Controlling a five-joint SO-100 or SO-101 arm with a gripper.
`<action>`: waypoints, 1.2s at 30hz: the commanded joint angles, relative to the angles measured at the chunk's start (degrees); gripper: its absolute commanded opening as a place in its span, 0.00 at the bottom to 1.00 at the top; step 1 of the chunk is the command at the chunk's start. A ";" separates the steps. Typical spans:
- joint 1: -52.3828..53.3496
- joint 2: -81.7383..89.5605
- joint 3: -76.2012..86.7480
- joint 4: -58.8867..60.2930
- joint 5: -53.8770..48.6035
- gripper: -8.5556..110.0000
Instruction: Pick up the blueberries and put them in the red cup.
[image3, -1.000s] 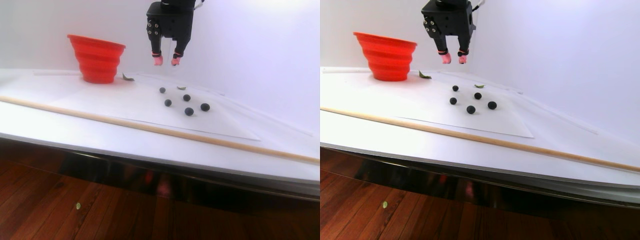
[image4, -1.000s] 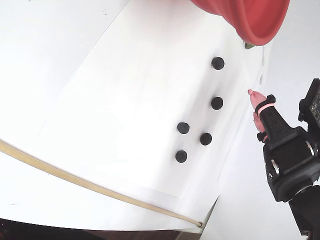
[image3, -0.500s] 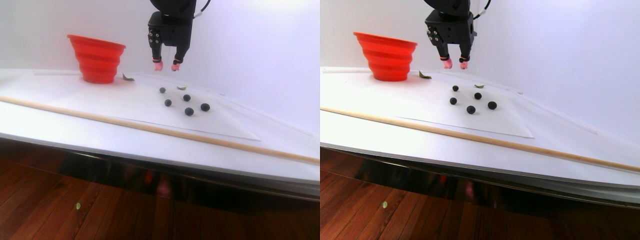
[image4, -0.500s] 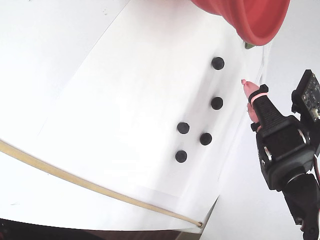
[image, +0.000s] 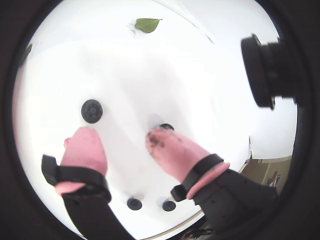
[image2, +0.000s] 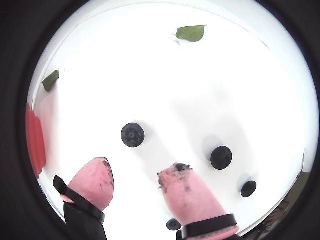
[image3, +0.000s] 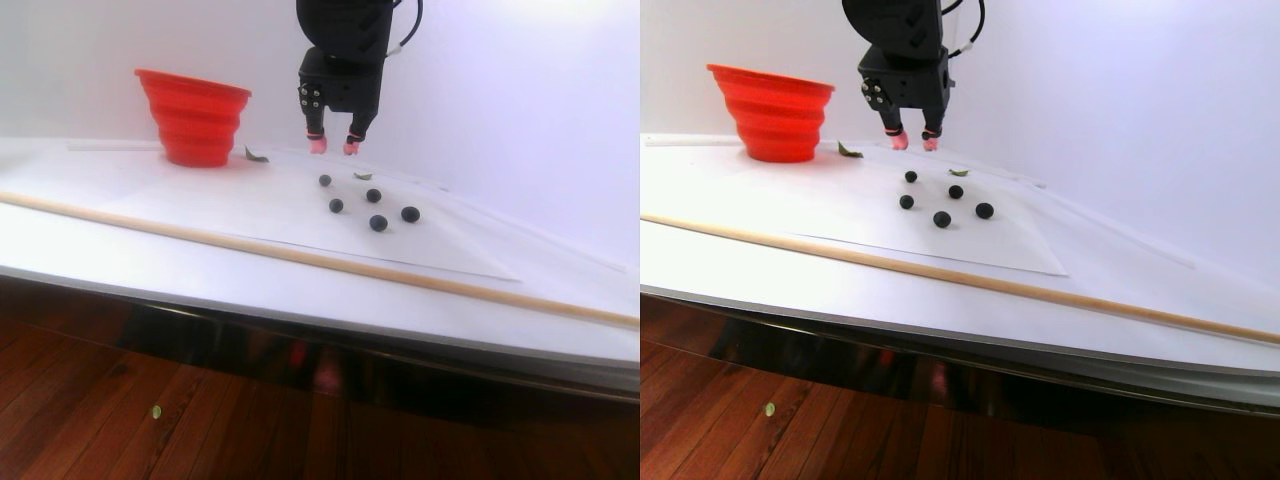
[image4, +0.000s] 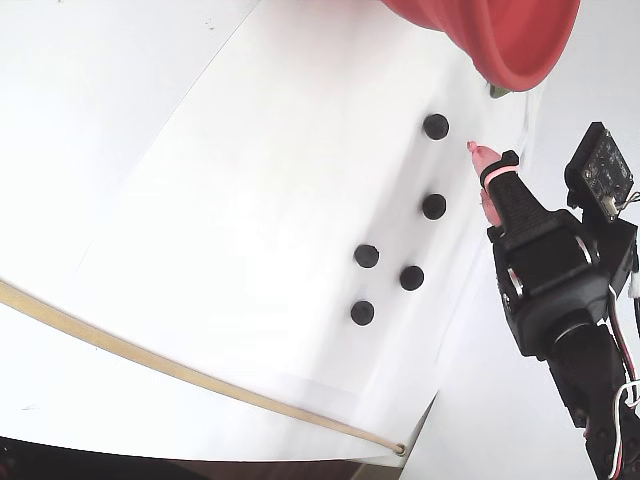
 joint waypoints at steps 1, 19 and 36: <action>0.97 0.70 -6.06 -1.67 0.53 0.22; 0.09 -6.86 -12.74 -1.76 2.11 0.25; -0.88 -11.16 -15.91 -1.93 3.25 0.26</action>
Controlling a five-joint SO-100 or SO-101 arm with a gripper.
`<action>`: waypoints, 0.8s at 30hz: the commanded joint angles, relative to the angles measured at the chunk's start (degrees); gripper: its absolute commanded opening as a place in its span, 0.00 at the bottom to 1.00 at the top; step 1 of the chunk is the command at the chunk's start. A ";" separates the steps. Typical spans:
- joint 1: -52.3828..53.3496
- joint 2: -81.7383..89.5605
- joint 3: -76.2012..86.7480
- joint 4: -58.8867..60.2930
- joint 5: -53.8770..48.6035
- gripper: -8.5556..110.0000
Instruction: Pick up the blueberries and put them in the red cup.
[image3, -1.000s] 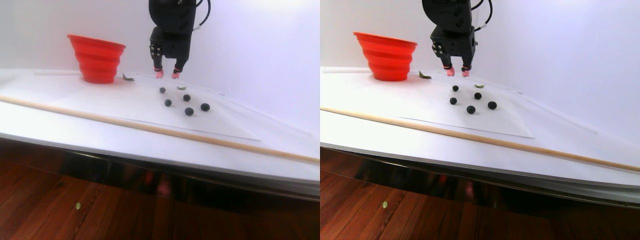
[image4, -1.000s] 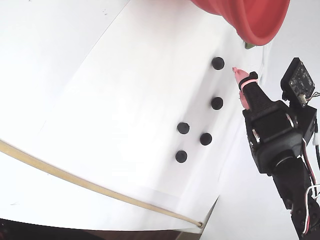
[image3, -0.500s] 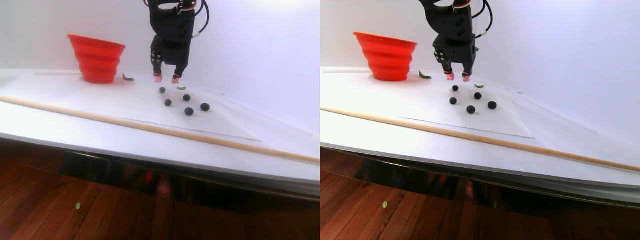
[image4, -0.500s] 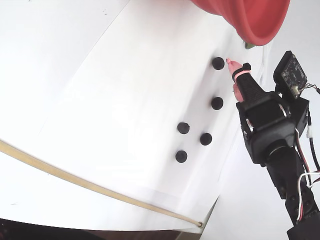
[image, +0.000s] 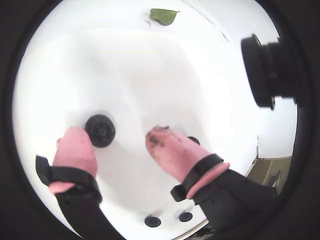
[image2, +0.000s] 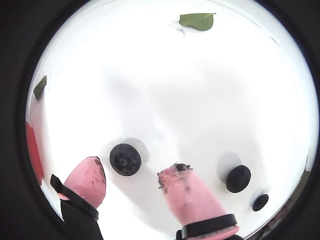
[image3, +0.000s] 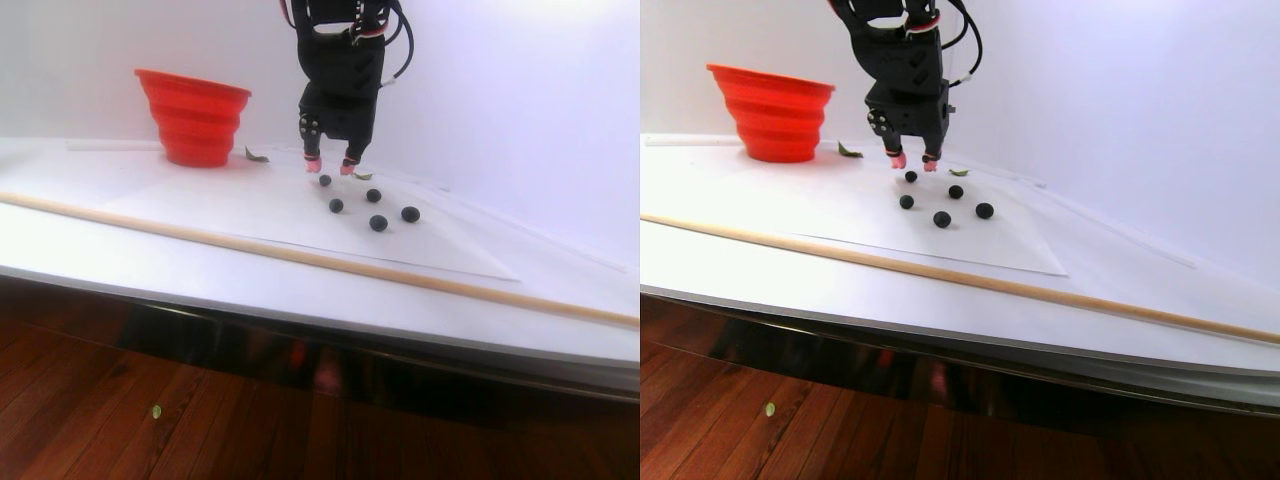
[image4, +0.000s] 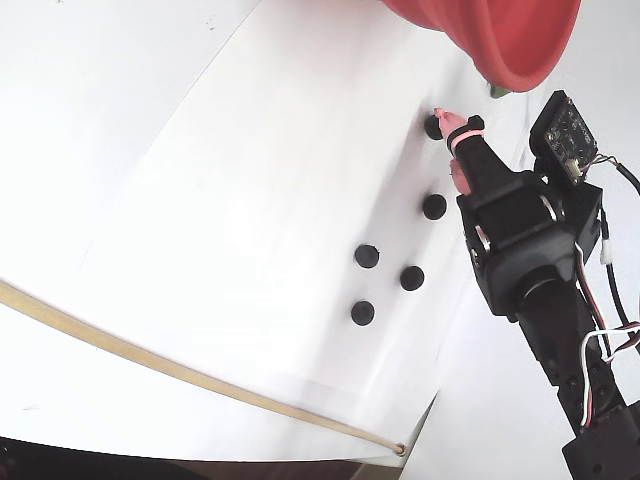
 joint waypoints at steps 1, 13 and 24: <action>0.00 1.41 -4.83 -1.58 0.97 0.26; -0.62 0.00 -5.89 -2.37 1.49 0.25; 0.00 -2.55 -7.47 -3.43 0.79 0.25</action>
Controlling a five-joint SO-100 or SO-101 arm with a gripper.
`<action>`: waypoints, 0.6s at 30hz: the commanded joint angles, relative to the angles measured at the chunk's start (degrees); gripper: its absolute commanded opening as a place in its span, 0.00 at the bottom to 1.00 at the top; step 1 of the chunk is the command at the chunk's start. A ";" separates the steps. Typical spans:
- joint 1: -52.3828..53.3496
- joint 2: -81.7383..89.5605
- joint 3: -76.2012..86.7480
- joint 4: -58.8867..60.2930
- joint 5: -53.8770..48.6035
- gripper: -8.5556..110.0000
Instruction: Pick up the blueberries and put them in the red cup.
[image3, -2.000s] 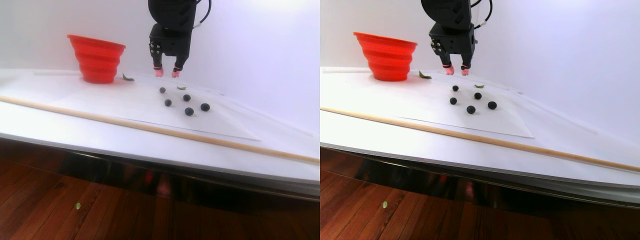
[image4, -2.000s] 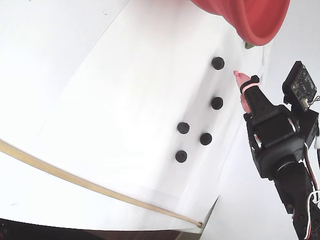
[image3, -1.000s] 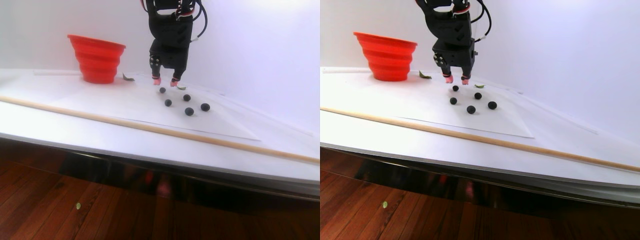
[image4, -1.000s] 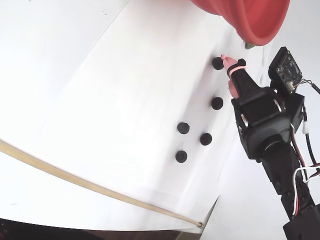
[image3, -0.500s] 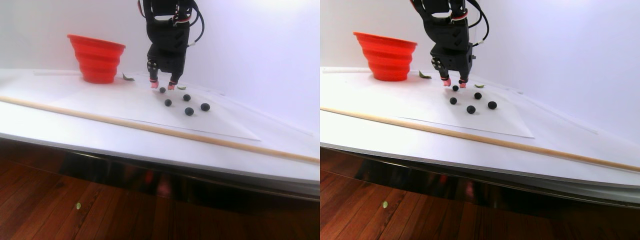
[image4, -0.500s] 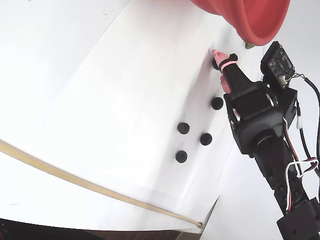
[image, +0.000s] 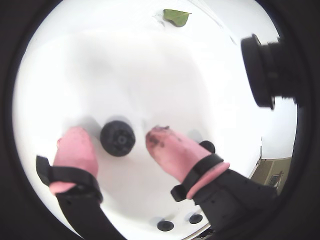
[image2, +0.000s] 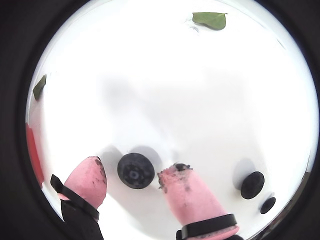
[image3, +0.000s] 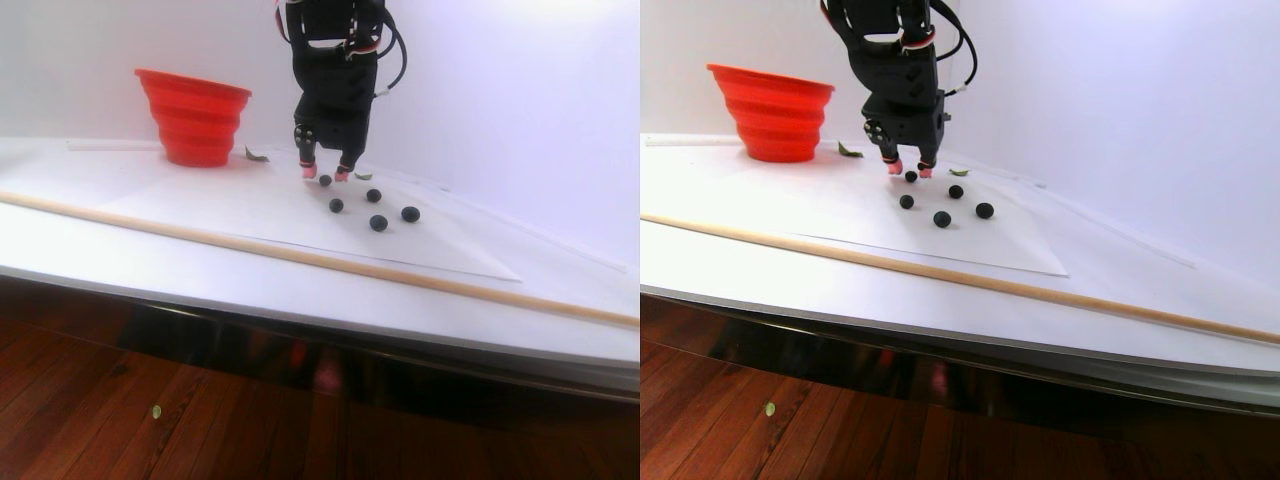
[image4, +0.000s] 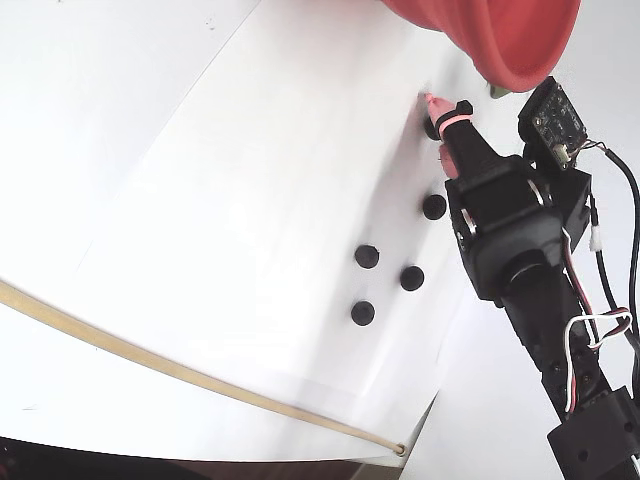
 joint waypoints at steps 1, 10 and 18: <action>0.97 1.32 -5.01 -1.41 -0.26 0.25; 1.14 0.26 -5.10 -1.67 -0.35 0.23; 1.14 -0.09 -4.92 -1.76 -0.44 0.19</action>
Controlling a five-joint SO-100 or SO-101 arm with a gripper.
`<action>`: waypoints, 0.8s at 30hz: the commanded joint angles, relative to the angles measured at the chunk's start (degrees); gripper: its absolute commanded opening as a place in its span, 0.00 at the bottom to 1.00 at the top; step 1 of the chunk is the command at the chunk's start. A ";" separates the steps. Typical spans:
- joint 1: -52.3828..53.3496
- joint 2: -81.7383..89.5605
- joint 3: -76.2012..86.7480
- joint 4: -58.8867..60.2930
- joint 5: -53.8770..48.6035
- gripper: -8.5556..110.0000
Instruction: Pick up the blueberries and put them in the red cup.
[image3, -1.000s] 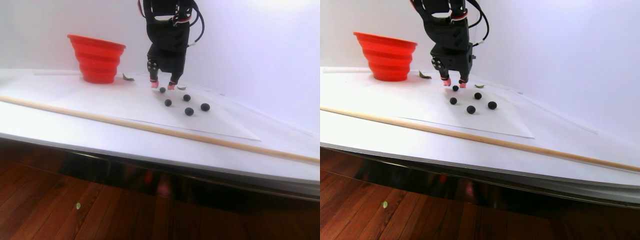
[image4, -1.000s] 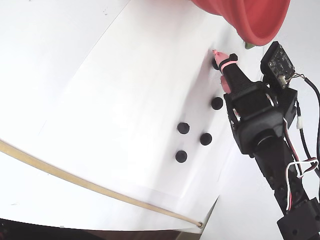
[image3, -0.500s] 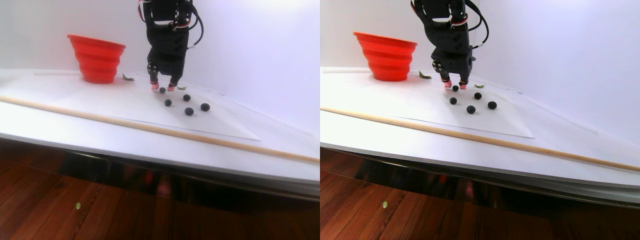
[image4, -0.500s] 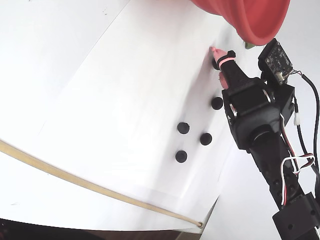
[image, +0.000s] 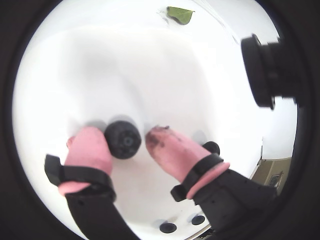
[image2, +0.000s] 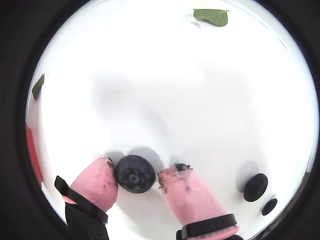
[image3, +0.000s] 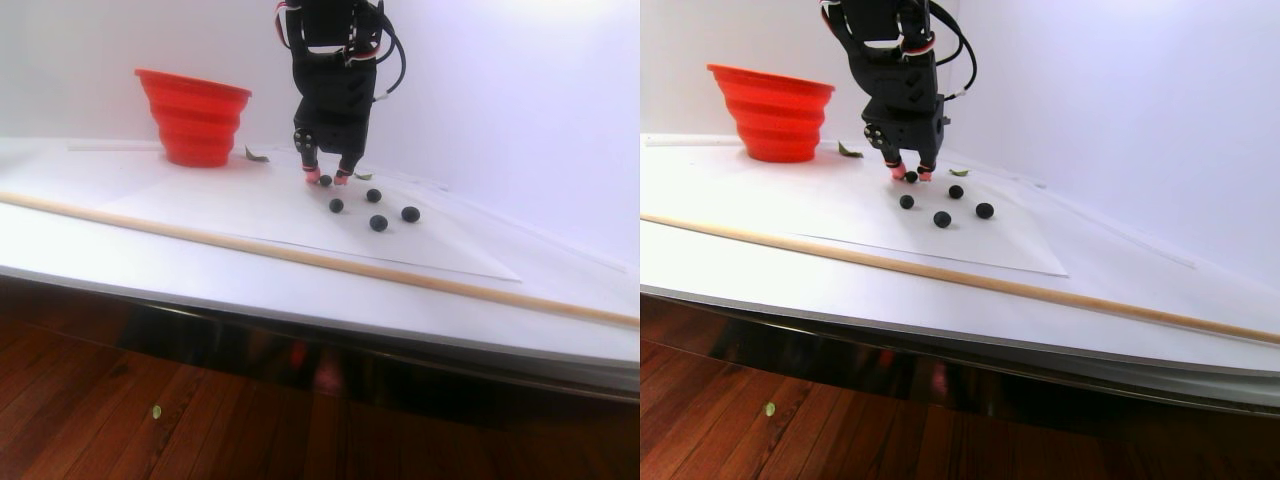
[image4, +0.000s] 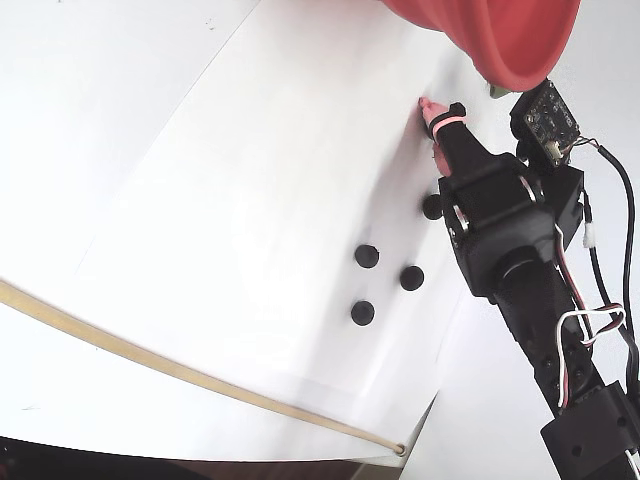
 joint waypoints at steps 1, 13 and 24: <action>1.14 1.58 -3.78 -1.58 -0.44 0.19; 0.35 4.48 -1.67 -1.58 -0.62 0.18; -1.14 11.51 2.72 -0.53 -0.79 0.17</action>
